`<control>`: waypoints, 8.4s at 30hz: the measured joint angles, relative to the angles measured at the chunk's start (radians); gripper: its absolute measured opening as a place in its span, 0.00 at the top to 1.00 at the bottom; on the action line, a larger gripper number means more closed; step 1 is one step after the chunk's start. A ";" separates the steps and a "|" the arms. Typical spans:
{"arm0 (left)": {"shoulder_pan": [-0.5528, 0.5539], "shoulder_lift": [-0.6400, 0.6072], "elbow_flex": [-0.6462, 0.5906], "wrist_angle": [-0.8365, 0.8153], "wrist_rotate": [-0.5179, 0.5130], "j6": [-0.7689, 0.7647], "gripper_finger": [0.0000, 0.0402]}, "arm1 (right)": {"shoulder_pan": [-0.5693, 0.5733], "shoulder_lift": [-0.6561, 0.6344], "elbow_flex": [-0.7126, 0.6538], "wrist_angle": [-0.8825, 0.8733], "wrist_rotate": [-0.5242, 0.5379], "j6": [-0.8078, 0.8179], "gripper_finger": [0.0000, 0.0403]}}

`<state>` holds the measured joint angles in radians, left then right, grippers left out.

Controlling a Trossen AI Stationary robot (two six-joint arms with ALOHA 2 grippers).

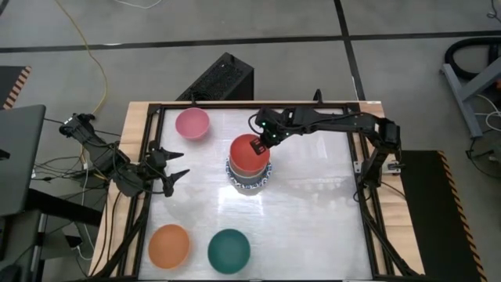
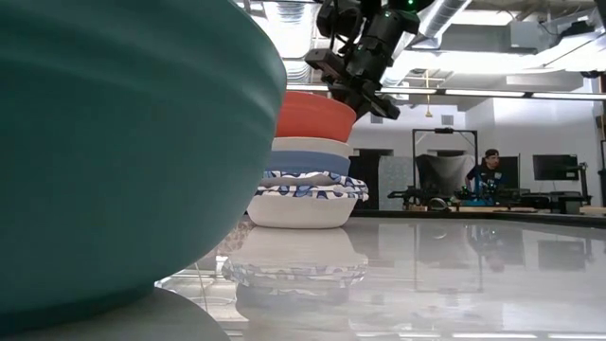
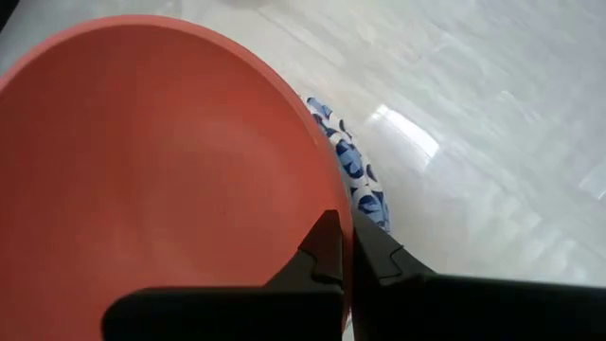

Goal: Nest bowls inside each other
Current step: Stack the orange bowl on top of the white bowl, then stack the pink bowl on top of the orange bowl

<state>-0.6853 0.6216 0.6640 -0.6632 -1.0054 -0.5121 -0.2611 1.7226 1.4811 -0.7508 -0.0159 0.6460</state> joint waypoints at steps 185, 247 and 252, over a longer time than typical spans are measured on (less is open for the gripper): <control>-0.048 0.151 0.000 0.168 -0.264 0.061 0.31 | 0.528 -0.443 -0.089 -0.011 0.460 -0.500 0.86; 1.102 0.280 0.086 0.144 0.694 0.483 0.31 | 0.455 -0.657 -0.636 0.344 0.584 -0.513 0.86; 1.194 0.387 0.087 0.092 0.765 0.570 0.31 | 0.455 -0.657 -0.636 0.339 0.584 -0.513 0.86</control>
<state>0.5089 1.0083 0.7509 -0.5713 -0.2403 0.0581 0.1944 1.0657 0.8452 -0.4114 0.5682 0.1327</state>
